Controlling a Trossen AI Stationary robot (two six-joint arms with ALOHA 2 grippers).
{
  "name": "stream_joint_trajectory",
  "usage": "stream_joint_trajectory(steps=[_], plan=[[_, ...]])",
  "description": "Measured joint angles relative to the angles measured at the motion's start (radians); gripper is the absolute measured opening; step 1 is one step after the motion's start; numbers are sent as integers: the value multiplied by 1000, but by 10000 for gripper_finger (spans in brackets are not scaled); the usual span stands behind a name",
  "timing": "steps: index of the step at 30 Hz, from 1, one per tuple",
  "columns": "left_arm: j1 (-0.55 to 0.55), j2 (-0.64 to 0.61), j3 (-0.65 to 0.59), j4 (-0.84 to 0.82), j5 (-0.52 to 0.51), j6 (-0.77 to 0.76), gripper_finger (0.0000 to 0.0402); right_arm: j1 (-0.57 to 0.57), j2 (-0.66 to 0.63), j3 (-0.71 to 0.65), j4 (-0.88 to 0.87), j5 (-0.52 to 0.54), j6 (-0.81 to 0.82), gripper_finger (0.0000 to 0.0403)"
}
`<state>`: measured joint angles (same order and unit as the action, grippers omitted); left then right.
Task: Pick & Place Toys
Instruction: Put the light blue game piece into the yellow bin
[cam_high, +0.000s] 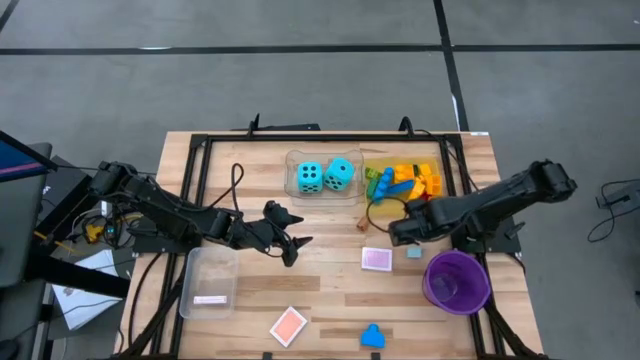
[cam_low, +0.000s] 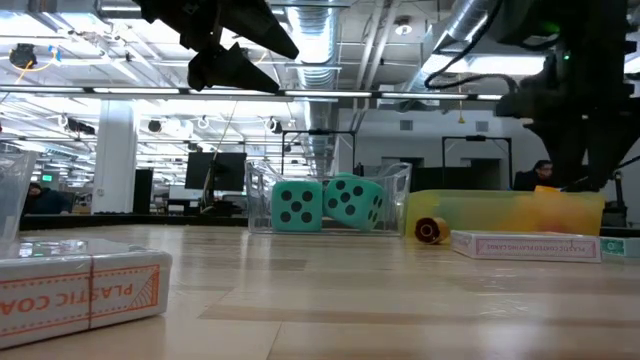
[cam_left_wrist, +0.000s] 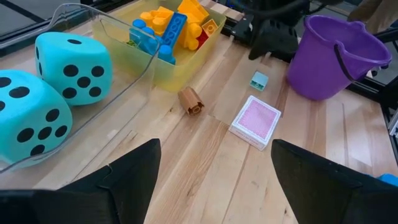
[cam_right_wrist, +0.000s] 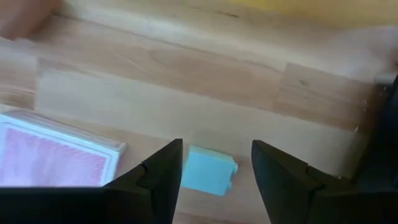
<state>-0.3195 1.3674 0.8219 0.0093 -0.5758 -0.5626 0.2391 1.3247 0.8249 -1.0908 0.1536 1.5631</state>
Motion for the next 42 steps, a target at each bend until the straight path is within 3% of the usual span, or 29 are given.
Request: stream_joint_trajectory(steps=[13,42], plan=[[-2,0,0,8,0,0,301,22,126,0,73,-94,-35,265],[-3,0,0,15,0,7,301,35,82,-223,377,-191,64,268]])
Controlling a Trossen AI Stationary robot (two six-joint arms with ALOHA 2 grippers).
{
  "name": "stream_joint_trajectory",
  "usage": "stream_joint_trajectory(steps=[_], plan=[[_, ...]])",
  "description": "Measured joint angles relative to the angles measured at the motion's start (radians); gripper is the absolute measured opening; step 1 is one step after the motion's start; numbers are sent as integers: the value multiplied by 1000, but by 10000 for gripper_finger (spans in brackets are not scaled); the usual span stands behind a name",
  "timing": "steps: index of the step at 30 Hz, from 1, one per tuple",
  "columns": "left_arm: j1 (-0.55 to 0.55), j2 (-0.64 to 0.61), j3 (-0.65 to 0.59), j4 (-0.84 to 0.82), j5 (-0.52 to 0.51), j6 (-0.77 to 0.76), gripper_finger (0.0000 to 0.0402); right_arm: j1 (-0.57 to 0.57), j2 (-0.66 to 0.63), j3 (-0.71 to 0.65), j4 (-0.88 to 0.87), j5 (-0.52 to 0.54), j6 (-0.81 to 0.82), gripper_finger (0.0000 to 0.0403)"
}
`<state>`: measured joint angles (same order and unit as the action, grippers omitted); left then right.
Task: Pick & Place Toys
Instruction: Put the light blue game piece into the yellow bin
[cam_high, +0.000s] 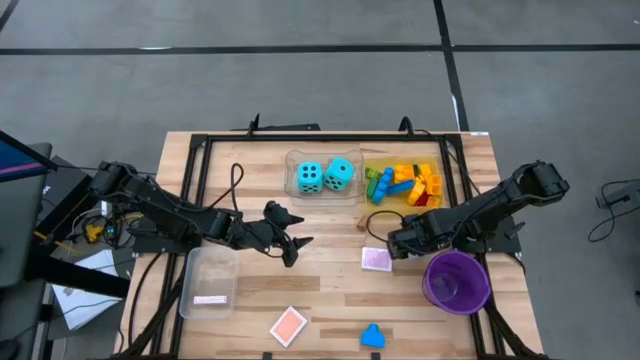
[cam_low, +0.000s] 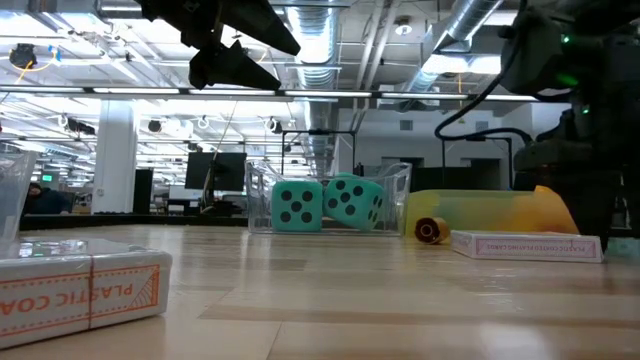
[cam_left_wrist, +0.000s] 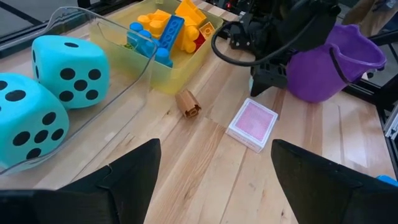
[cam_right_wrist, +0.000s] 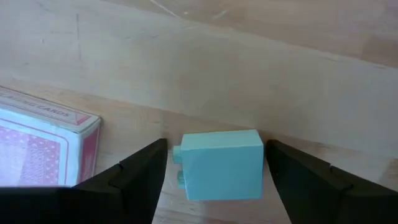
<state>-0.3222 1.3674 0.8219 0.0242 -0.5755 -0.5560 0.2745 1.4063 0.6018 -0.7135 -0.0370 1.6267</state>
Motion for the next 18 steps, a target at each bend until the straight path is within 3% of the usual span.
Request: stream_joint_trajectory(steps=[18], plan=[[3,0,0,0,0,1,301,0,2,-2,2,4,-3,245]])
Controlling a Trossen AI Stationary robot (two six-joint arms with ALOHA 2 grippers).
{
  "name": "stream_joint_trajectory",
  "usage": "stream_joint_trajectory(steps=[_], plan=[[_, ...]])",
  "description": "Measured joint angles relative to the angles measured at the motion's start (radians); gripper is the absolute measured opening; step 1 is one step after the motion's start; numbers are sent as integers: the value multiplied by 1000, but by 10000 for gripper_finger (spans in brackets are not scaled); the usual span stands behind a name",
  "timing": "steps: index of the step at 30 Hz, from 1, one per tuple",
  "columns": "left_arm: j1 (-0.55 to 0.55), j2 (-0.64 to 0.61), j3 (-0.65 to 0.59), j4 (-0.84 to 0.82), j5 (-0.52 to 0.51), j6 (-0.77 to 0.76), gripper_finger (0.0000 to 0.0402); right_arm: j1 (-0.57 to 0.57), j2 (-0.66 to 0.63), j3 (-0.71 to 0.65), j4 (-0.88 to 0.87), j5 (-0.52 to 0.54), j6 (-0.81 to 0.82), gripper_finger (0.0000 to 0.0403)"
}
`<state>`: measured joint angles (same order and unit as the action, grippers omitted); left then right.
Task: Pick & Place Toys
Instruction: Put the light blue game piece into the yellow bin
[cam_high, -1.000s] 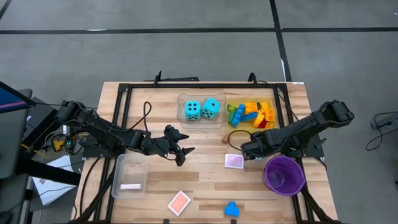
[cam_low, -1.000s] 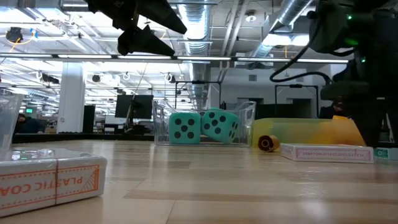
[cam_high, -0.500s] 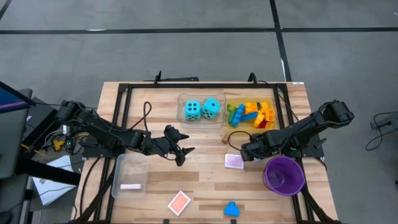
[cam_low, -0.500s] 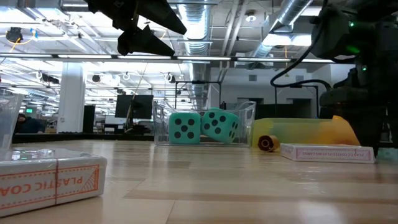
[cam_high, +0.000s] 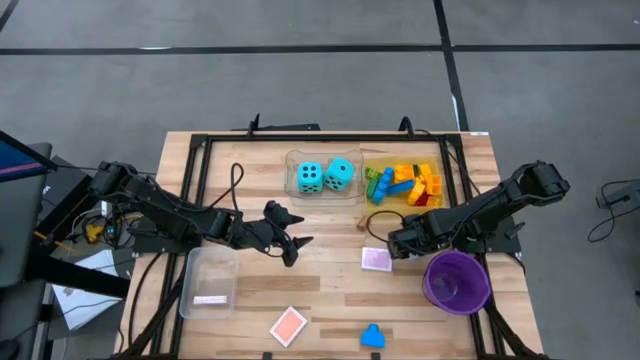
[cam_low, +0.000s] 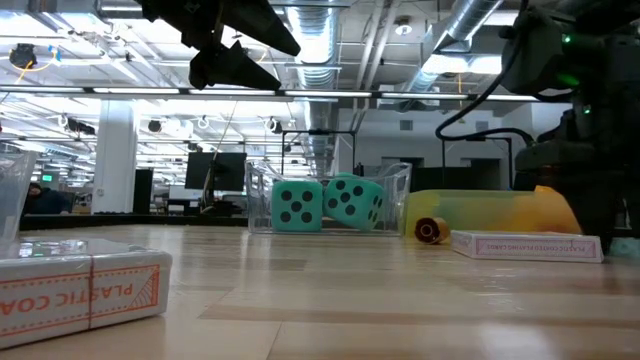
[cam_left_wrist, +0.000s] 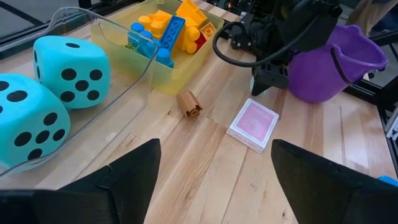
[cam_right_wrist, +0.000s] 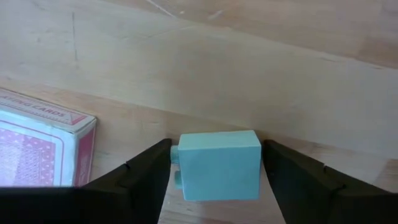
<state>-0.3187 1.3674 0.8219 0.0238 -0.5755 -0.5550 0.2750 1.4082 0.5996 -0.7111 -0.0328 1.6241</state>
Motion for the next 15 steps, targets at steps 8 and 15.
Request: stream_joint_trajectory(steps=[8,15], plan=[[0,0,0,0,0,0,301,0,0,-1,-2,4,0,204],[0,0,0,0,0,0,301,-2,6,36,14,43,-34,200]])
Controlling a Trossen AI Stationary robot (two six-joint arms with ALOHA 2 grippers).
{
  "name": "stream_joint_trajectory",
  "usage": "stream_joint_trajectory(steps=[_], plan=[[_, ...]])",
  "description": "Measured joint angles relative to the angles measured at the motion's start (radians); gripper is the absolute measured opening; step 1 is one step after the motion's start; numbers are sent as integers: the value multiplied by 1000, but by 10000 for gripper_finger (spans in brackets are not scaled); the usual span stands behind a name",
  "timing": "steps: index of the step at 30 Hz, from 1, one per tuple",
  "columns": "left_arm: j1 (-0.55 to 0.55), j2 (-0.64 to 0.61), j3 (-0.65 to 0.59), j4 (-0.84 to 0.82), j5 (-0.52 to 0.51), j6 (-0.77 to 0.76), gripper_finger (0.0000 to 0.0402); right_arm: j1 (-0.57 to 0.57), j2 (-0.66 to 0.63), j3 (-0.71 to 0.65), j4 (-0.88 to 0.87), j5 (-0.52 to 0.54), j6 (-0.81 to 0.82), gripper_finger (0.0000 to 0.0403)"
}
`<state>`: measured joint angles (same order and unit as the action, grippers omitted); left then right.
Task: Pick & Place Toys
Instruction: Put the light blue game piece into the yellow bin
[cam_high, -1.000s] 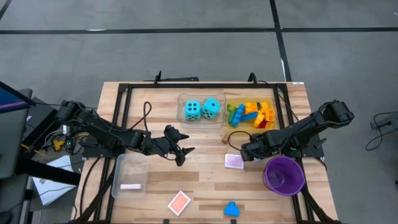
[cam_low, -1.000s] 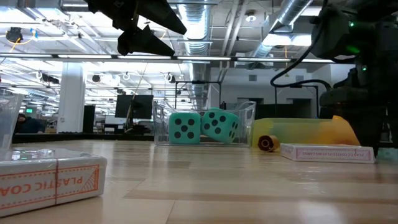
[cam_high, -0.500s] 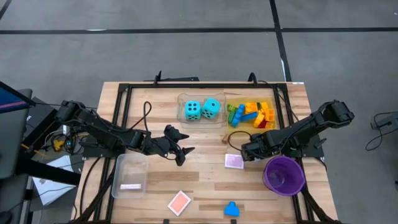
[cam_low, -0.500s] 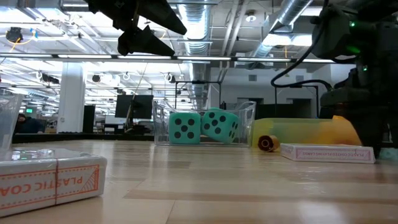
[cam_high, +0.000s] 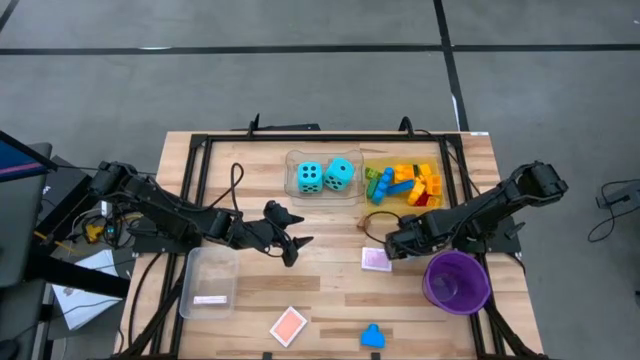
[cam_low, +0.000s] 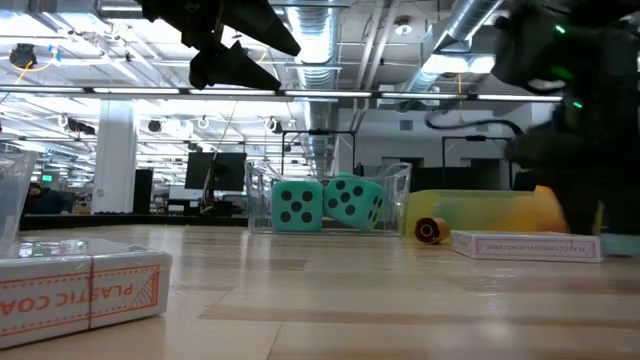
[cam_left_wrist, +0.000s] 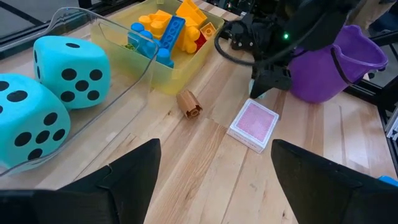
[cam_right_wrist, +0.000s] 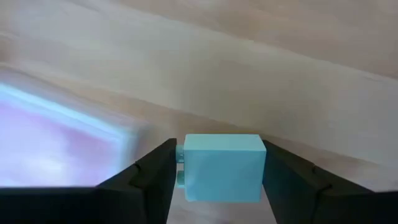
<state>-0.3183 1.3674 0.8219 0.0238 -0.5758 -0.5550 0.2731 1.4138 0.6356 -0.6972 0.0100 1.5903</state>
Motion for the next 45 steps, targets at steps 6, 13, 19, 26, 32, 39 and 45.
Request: stream_joint_trajectory(steps=[6,13,19,26,32,39,45], plan=[[0,0,0,0,0,0,301,-14,-1,50,-4,37,-22,206],[0,0,0,0,0,0,301,-34,-2,125,-18,81,-80,196],[0,0,0,0,0,0,301,-83,-3,182,-50,120,-155,205],[0,0,0,0,0,0,301,-165,-3,263,-131,154,-280,198],[0,0,0,0,0,0,301,-266,-14,295,-163,175,-382,202],[0,0,0,0,0,-1,301,-382,-54,294,-194,180,-478,202],[0,0,0,0,0,-2,301,-473,-68,294,-213,201,-531,202]])
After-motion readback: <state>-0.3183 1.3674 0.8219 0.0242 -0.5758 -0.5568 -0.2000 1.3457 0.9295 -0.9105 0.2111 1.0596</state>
